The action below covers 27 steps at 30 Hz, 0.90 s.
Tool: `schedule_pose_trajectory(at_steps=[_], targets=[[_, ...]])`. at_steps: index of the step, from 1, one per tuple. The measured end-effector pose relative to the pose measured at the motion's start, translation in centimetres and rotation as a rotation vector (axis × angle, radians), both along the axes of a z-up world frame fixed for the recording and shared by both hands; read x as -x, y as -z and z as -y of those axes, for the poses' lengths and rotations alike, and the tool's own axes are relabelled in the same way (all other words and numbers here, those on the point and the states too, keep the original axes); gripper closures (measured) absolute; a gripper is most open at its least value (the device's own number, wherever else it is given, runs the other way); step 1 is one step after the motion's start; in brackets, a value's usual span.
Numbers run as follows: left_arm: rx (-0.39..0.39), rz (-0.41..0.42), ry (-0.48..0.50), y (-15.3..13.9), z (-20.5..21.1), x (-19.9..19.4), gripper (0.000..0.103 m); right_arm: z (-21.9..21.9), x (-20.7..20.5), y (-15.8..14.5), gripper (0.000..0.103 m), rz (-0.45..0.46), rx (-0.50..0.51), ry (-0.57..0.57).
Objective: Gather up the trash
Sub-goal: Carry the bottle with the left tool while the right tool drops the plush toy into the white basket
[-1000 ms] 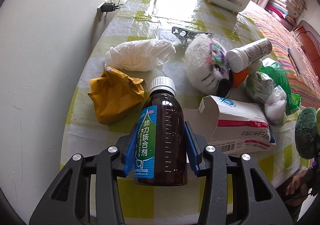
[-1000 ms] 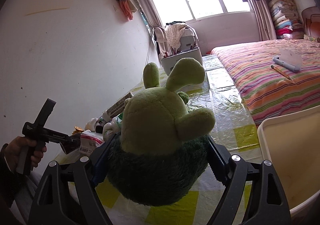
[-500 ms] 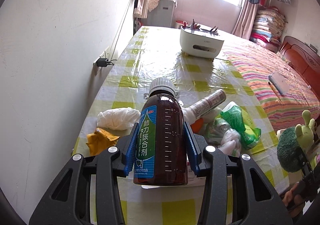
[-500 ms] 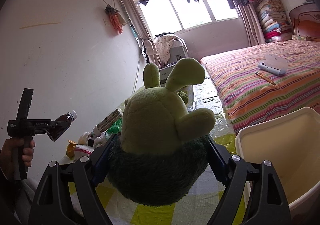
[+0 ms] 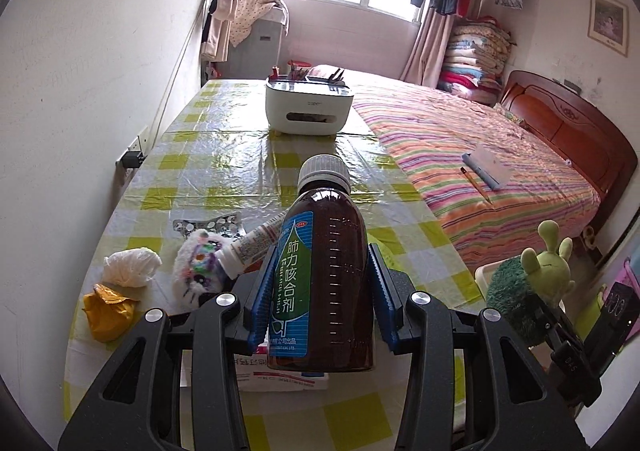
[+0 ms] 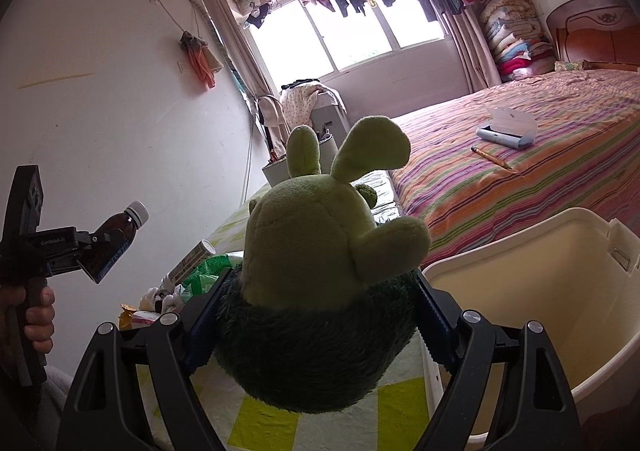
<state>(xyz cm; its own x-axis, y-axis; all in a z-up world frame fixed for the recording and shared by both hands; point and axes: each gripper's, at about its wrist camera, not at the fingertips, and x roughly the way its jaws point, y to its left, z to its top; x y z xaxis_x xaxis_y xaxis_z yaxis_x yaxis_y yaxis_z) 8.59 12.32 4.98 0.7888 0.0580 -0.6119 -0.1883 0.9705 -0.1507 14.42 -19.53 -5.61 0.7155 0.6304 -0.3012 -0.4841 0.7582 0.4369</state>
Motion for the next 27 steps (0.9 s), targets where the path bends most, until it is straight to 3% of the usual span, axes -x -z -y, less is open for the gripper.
schedule_pose_trajectory(at_steps=[11,17,27], targets=[[-0.013,0.02,0.132,0.4,7.3,-2.4,0.062,4.0,-0.4,-0.7,0.023,0.014,-0.011,0.086],[-0.018,-0.014,0.198,1.9,10.4,-3.0,0.062,5.4,-0.8,-1.1,0.023,0.011,-0.018,0.122],[0.015,-0.013,0.307,2.7,15.6,-4.1,0.062,7.5,-2.2,-2.9,0.023,0.081,0.112,0.164]])
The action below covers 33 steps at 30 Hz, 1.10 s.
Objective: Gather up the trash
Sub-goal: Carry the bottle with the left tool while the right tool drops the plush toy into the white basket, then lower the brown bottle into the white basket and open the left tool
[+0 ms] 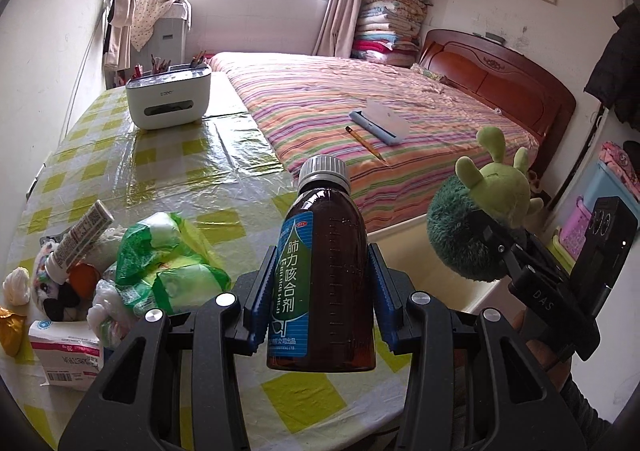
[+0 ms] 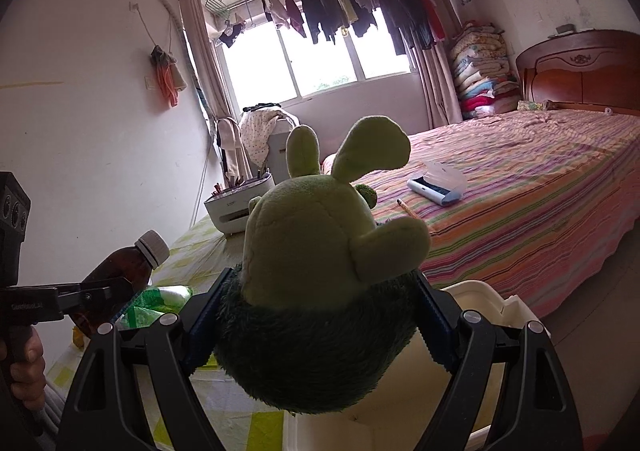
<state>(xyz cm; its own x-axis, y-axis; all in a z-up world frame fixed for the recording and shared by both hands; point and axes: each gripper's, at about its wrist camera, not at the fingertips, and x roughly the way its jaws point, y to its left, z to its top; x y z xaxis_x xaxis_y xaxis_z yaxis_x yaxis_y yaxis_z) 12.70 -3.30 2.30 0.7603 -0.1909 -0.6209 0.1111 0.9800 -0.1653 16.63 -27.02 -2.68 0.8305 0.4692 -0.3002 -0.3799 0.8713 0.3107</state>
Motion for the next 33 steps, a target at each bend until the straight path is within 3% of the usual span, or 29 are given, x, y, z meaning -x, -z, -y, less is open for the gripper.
schedule_pose_trajectory(at_steps=[4,14,24,27,33], targets=[[0.008,-0.004,0.03,0.3,1.8,-0.5,0.062,1.2,-0.9,0.3,0.022,-0.014,0.012,0.035],[0.012,-0.031,0.077,1.2,4.5,-1.6,0.061,3.6,-3.2,2.6,0.018,-0.167,-0.041,0.119],[0.011,-0.064,0.097,2.3,5.6,-2.3,0.061,5.4,-4.6,4.2,0.015,-0.312,-0.189,0.127],[0.013,-0.077,0.104,2.7,5.9,-2.6,0.061,6.0,-4.3,4.0,0.015,-0.294,-0.255,0.108],[0.006,-0.096,0.126,3.3,7.1,-3.3,0.061,6.4,-2.9,2.5,0.015,-0.194,-0.238,0.167]])
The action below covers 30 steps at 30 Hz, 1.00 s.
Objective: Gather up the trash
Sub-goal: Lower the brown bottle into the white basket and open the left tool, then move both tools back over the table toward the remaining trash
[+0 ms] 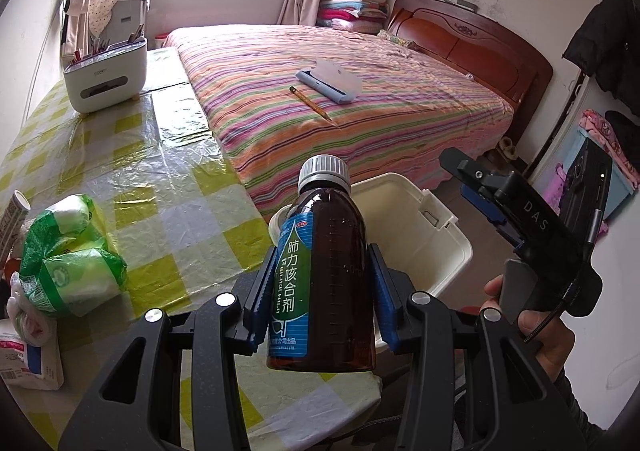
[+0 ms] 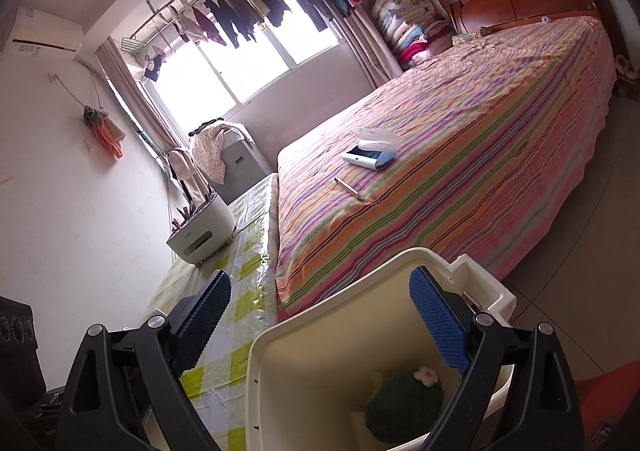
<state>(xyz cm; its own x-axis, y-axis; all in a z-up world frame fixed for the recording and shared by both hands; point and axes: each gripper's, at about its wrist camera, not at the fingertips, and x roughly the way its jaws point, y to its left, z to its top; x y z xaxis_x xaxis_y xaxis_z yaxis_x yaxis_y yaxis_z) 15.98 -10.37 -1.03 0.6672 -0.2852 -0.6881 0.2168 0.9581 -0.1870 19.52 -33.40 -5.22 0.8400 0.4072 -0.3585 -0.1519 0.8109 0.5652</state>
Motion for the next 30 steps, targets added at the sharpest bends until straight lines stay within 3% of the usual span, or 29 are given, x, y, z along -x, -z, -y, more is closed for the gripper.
schedule_pose_trajectory(at_steps=[12,21,22,23,24,26,30], targets=[[-0.021,-0.044,0.064,0.5,4.2,-3.0,0.061,3.0,3.5,-1.9,0.015,0.175,-0.02,0.255],[-0.038,-0.072,0.066,1.4,7.0,-5.8,0.059,4.1,4.0,-2.0,0.015,0.196,-0.051,0.297],[-0.037,-0.068,0.062,1.4,7.0,-5.9,0.049,4.1,3.9,-2.0,0.015,0.196,-0.054,0.298],[-0.046,-0.059,0.04,1.2,7.0,-5.9,0.027,4.1,3.9,-2.0,0.015,0.195,-0.058,0.296],[-0.054,-0.034,0.009,0.9,6.8,-5.8,0.021,4.1,4.0,-1.9,0.015,0.193,-0.062,0.294],[-0.065,0.012,-0.021,0.0,6.0,-5.3,0.019,4.1,3.9,-1.9,0.015,0.188,-0.069,0.287],[-0.101,0.026,-0.043,-2.3,2.5,-3.8,0.018,3.8,3.7,-1.9,0.015,0.184,-0.072,0.264]])
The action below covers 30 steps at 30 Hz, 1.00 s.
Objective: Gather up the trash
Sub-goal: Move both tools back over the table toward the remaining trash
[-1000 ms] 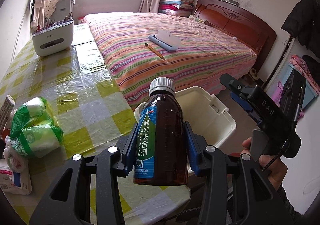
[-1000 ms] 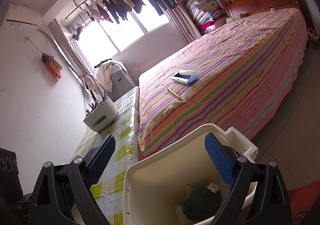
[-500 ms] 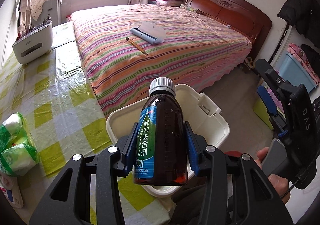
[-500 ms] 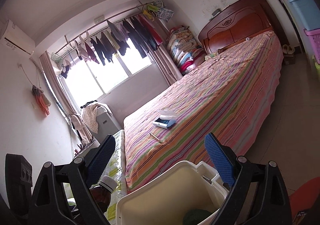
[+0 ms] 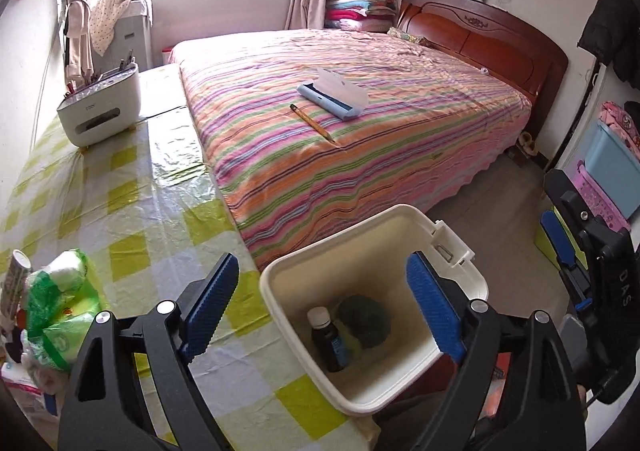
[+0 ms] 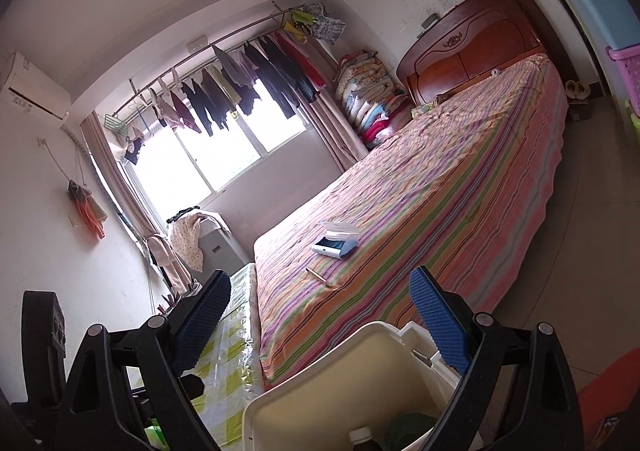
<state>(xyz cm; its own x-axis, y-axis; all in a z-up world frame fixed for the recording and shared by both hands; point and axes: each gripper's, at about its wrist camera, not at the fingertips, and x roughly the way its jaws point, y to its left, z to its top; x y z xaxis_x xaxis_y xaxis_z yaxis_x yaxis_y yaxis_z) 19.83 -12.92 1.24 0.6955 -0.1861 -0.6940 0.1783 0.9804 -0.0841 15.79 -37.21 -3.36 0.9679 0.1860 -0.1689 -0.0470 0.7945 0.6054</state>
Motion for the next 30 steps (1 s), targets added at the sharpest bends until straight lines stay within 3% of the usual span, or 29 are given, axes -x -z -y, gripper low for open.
schedule_pose_trajectory(at_steps=[2,8,10,13,17,23,30], targets=[[-0.033,0.035,-0.022,-1.3,-2.6,1.6,0.013,-0.4,-0.1,0.0,0.015,0.0,-0.001,-0.017],[-0.203,0.136,-0.063,-4.0,-11.7,7.0,0.009,-3.0,-0.9,-0.5,0.015,0.004,-0.016,-0.14],[-0.221,0.16,-0.089,-4.2,-15.1,8.4,0.009,-4.9,-1.2,-1.0,0.015,0.013,0.005,-0.197],[-0.159,0.141,-0.152,-4.0,-20.3,9.6,0.009,-8.3,-1.3,-1.9,0.015,0.04,0.057,-0.291],[0.018,0.104,-0.221,-4.5,-26.0,11.1,0.009,-13.3,-1.7,-2.5,0.015,0.045,0.098,-0.458],[0.024,0.088,-0.359,-3.6,-31.9,13.6,0.009,-20.1,-1.9,-2.5,0.015,0.016,0.134,-0.694],[0.088,0.037,-0.429,-2.4,-36.7,15.5,0.009,-25.7,0.2,-2.8,0.015,0.046,0.274,-0.86]])
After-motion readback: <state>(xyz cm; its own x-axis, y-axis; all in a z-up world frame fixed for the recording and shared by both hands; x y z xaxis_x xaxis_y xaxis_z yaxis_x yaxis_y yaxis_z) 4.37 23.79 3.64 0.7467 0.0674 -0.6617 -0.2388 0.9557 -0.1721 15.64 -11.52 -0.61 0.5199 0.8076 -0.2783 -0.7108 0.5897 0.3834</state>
